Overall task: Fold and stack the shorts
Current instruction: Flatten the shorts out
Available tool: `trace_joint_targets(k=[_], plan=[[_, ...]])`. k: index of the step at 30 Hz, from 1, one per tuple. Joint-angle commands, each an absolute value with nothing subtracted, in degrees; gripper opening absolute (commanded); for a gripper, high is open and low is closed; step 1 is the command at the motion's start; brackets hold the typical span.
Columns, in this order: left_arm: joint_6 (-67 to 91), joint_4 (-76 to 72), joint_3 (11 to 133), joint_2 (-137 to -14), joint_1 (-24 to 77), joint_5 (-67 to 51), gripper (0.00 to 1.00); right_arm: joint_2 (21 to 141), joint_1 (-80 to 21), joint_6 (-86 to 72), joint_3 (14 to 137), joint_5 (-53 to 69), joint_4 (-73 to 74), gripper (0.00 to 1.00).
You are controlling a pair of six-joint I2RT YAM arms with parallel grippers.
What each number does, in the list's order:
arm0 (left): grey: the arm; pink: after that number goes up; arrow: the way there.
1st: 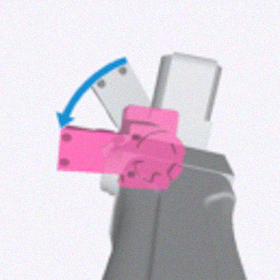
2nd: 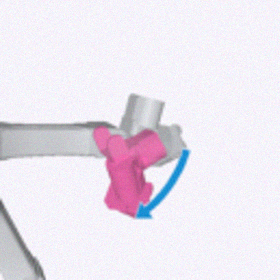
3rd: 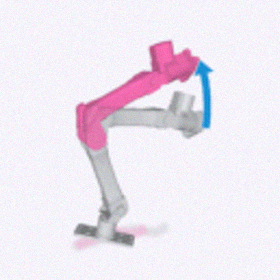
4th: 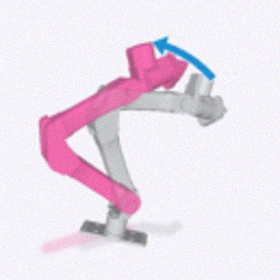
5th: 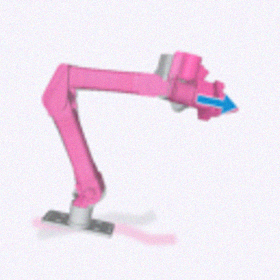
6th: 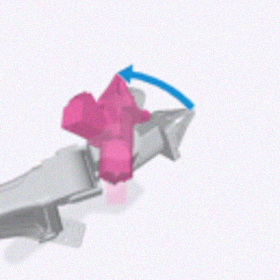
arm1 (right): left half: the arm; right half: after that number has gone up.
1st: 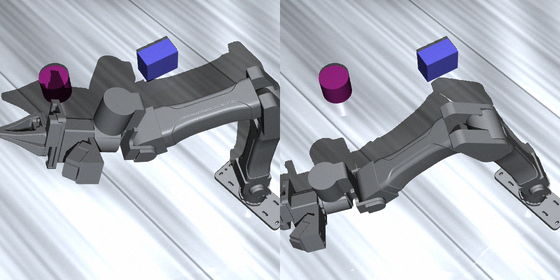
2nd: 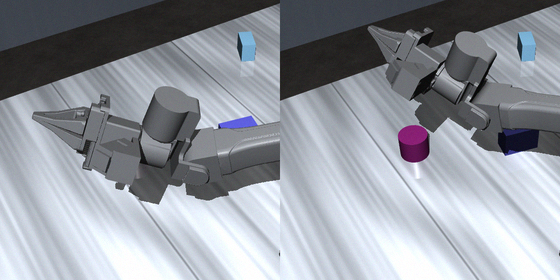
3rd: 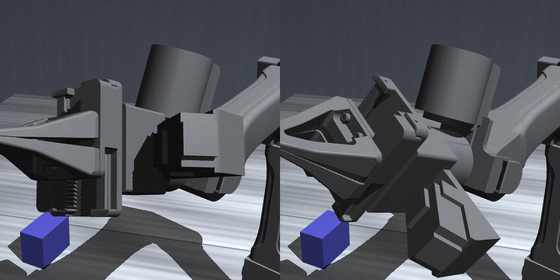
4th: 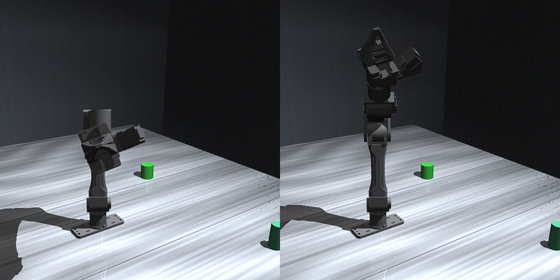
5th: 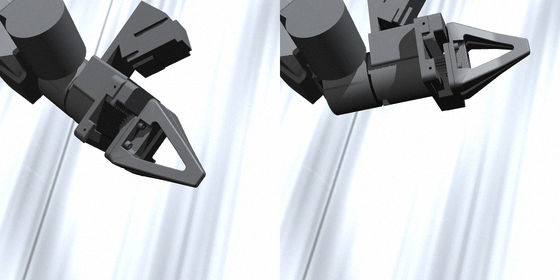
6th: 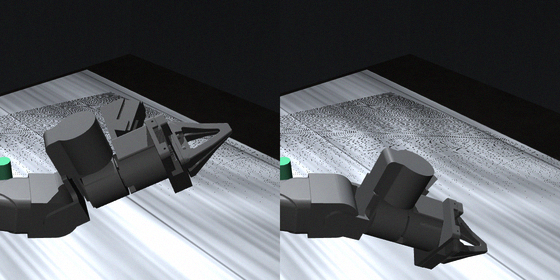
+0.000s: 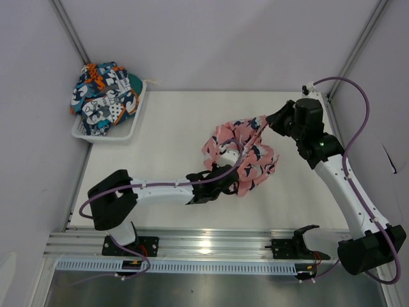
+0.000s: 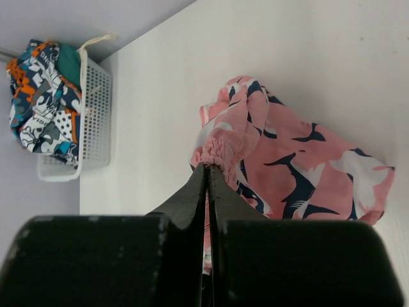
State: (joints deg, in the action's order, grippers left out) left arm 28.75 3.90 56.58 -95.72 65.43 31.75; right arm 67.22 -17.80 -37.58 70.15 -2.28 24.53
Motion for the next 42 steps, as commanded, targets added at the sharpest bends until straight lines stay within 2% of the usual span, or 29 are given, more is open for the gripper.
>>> trace_joint_targets(k=[1, 7, 11, 16, 21, 25, 30, 34, 36, 37, 38, 39, 41, 42], plan=[[28.0, 10.8, 56.9, -88.5, 66.0, 33.9, 0.00, 67.4, -18.6, -40.8, 78.3, -12.3, 26.7, 0.00], [22.7, 28.0, 64.1, -75.4, 66.1, 33.3, 0.00, 66.4, -20.4, -47.8, 88.3, -21.3, 38.2, 0.00], [20.0, 40.2, 76.1, -67.3, 66.0, 29.8, 0.00, 63.7, -21.0, -50.0, 97.5, -18.1, 45.5, 0.00], [19.2, 54.4, 90.3, -61.8, 66.0, 19.0, 0.00, 53.6, -21.2, -50.9, 104.8, -13.9, 47.2, 0.00], [17.1, 57.7, 100.2, -54.5, 66.1, 6.8, 0.00, 41.8, -20.7, -50.6, 102.3, -7.4, 39.7, 0.00], [15.9, 60.4, 106.9, -52.8, 66.1, 3.6, 0.00, 29.1, -17.7, -50.5, 91.8, -1.8, 25.0, 0.00], [14.9, 60.8, 106.1, -53.8, 66.1, 5.1, 0.00, 32.0, -9.3, -50.5, 96.2, 5.2, 30.3, 0.00], [13.0, 60.5, 103.6, -56.4, 66.1, 5.5, 0.00, 40.4, -5.5, -46.0, 91.3, 35.0, 29.0, 0.11], [12.0, 59.3, 102.1, -56.1, 66.1, 4.3, 0.00, 41.0, -5.3, -45.8, 79.0, 48.0, 20.9, 0.28], [11.7, 58.9, 101.8, -55.2, 66.1, 4.2, 0.00, 39.9, -5.4, -47.0, 74.1, 50.3, 11.4, 0.37], [11.3, 58.5, 101.2, -54.8, 66.0, 4.5, 0.00, 38.5, -5.5, -46.5, 69.6, 51.6, 7.4, 0.56], [11.3, 58.4, 101.6, -54.4, 66.0, 5.3, 0.00, 35.1, -6.0, -44.9, 62.6, 51.1, 5.2, 0.62], [11.3, 58.8, 102.3, -54.0, 66.1, 6.1, 0.00, 32.4, -7.6, -39.4, 58.4, 49.7, 4.7, 0.71], [11.4, 59.0, 103.0, -54.1, 66.0, 6.7, 0.00, 32.0, -8.3, -38.2, 55.8, 50.4, 4.8, 0.72]])
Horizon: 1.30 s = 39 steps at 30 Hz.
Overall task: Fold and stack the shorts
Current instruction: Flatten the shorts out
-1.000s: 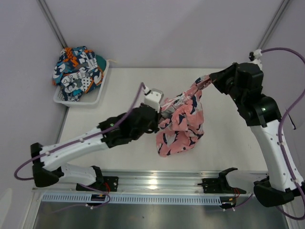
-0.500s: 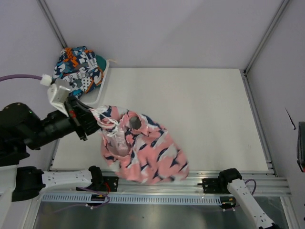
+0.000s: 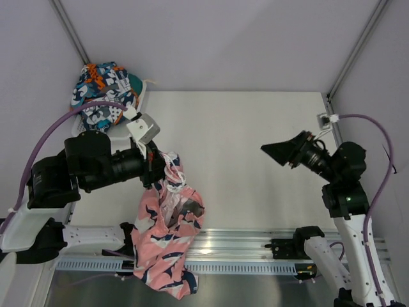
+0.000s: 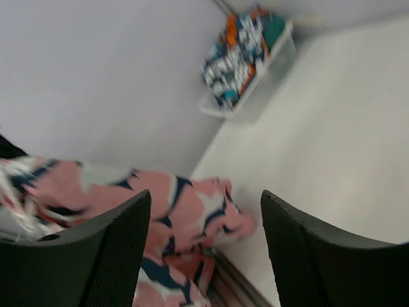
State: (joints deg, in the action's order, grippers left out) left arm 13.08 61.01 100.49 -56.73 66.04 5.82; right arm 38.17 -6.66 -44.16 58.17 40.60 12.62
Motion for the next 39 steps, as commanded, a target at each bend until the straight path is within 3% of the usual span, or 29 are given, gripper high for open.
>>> trace_joint_targets(k=[1, 4, 5, 12, 13, 24, 32, 33, 34, 37, 39], plan=[[11.5, 59.2, 103.4, -54.8, 66.0, 6.7, 0.00, 32.4, -10.6, -37.5, 54.9, 51.3, 4.9, 0.72], [11.5, 60.1, 105.5, -56.5, 66.0, 7.0, 0.00, 36.1, -17.5, -31.2, 53.6, 48.5, 9.5, 0.67], [11.5, 60.1, 105.6, -56.9, 66.0, 7.2, 0.00, 36.6, -25.3, -25.7, 53.5, 46.2, 10.8, 0.66], [11.6, 59.9, 105.6, -58.4, 66.0, 8.3, 0.00, 44.8, -60.7, -7.2, 52.7, 23.4, 10.5, 0.82], [11.8, 60.1, 105.7, -58.6, 66.0, 8.7, 0.00, 48.0, -68.8, -3.7, 52.8, 18.0, 7.7, 0.89], [12.6, 60.6, 105.2, -58.3, 66.0, 10.1, 0.00, 58.4, -79.7, -0.3, 56.3, 0.8, 0.6, 0.85], [12.7, 60.5, 104.9, -58.0, 66.1, 10.3, 0.00, 56.7, -80.5, 0.8, 54.0, -6.2, -6.8, 0.71], [12.7, 60.6, 104.7, -57.9, 66.1, 10.5, 0.00, 56.8, -80.5, 1.4, 54.1, -6.2, -6.8, 0.67], [12.7, 60.5, 104.9, -57.7, 66.1, 10.5, 0.00, 56.8, -80.5, 1.4, 54.1, -6.2, -6.9, 0.55], [12.8, 60.7, 104.9, -57.7, 66.1, 11.1, 0.00, 57.0, -80.5, 1.5, 54.3, -6.2, -6.2, 0.33], [13.0, 61.1, 105.2, -57.8, 66.1, 11.9, 0.00, 56.6, -80.5, 1.6, 54.7, -6.5, -4.5, 0.27]])
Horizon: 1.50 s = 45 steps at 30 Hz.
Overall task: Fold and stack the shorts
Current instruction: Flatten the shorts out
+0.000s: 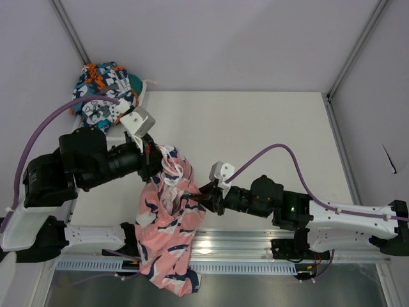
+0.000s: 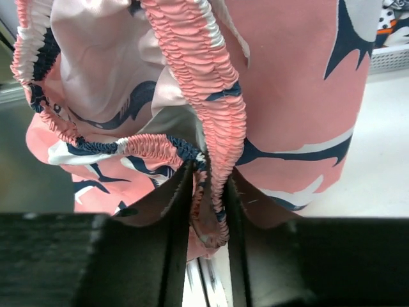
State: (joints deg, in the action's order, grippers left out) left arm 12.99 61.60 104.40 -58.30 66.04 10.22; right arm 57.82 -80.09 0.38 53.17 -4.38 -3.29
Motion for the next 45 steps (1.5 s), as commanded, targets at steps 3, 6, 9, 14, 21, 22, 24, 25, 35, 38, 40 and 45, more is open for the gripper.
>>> trace_joint_targets(k=[3, 6, 9, 14, 21, 22, 24, 25, 35, 38, 40, 45], plan=[[13.9, 63.4, 107.2, -58.4, 66.1, 14.4, 0.00, 54.4, -80.5, 1.8, 56.2, -7.9, 0.6, 0.10], [15.6, 68.3, 110.1, -60.2, 66.1, 20.6, 0.00, 50.6, -80.5, 1.1, 59.0, -10.9, 9.1, 0.04], [19.2, 77.2, 115.6, -63.8, 66.1, 31.3, 0.00, 47.0, -80.6, 0.1, 61.3, -17.4, 16.4, 0.00], [22.2, 84.1, 120.4, -69.6, 65.2, 39.0, 0.03, 48.2, -80.2, -1.1, 69.2, -28.4, 24.9, 0.00], [19.6, 81.6, 118.8, -75.7, 56.0, 35.6, 0.00, 51.9, -74.8, -0.4, 78.5, -35.2, 32.7, 0.00], [19.2, 79.5, 118.9, -76.1, 54.8, 34.1, 0.00, 52.0, -73.3, -0.7, 79.4, -35.5, 33.1, 0.00], [18.9, 77.7, 119.5, -76.9, 51.2, 33.1, 0.00, 52.6, -68.7, -1.3, 82.4, -33.7, 35.6, 0.00], [19.2, 76.5, 119.7, -76.8, 50.6, 33.7, 0.00, 52.8, -67.4, -1.8, 83.2, -29.9, 36.2, 0.00], [15.7, 65.7, 117.9, -60.9, 50.4, 9.2, 0.00, 45.0, -66.8, -1.8, 87.8, -2.9, 38.5, 0.00], [14.9, 63.3, 118.6, -58.8, 50.4, 0.5, 0.01, 46.1, -66.7, -3.2, 93.5, 5.8, 42.3, 0.00], [14.9, 62.7, 119.3, -58.4, 50.4, -5.9, 0.00, 47.4, -66.7, -5.3, 97.3, 11.3, 44.2, 0.00], [14.5, 59.7, 116.6, -56.2, 50.4, -13.1, 0.00, 46.3, -66.5, -7.2, 99.8, 17.0, 45.3, 0.00]])
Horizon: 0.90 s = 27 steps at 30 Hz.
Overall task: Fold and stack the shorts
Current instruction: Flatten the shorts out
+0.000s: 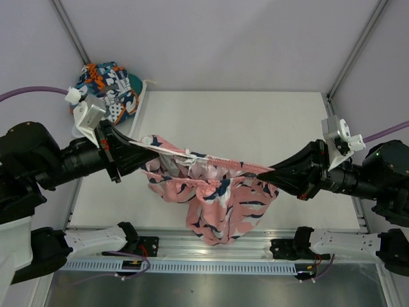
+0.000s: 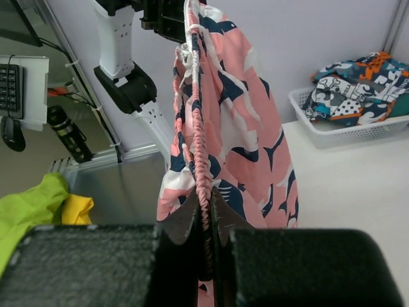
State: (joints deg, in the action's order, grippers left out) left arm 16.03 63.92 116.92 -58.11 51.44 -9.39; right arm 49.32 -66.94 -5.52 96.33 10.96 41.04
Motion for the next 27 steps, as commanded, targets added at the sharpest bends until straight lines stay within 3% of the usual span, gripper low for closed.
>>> trace_joint_targets(k=[1, 5, 6, 8, 12, 14, 22, 27], plan=[[14.3, 58.7, 116.2, -56.2, 50.4, -12.2, 0.00, 46.4, -66.5, -7.0, 100.1, 13.5, 45.4, 0.00], [14.9, 62.0, 117.5, -62.7, 50.0, 6.2, 0.00, 54.4, -66.6, -5.1, 102.8, -9.4, 50.0, 0.00], [15.0, 62.3, 117.9, -67.0, 48.6, 8.2, 0.00, 57.1, -66.2, -4.5, 103.4, -16.8, 50.4, 0.00], [16.1, 60.7, 118.0, -71.2, 41.0, 4.7, 0.00, 64.4, -63.7, -1.9, 104.6, -19.9, 50.3, 0.00], [19.1, 56.9, 118.8, -81.4, 29.5, 0.4, 0.00, 74.0, -41.3, -2.9, 104.1, -1.7, 42.6, 0.00], [20.9, 54.4, 119.5, -87.3, 24.6, -1.0, 0.00, 80.2, -30.9, -4.7, 104.1, 1.6, 36.8, 0.00], [20.3, 44.9, 129.9, -97.5, 19.0, -3.9, 0.00, 89.7, -24.7, -2.4, 108.5, 3.0, 14.6, 0.00], [16.8, 42.1, 132.3, -92.7, 18.7, -1.6, 0.00, 90.0, -23.6, -1.4, 117.2, 9.0, 17.3, 0.00]])
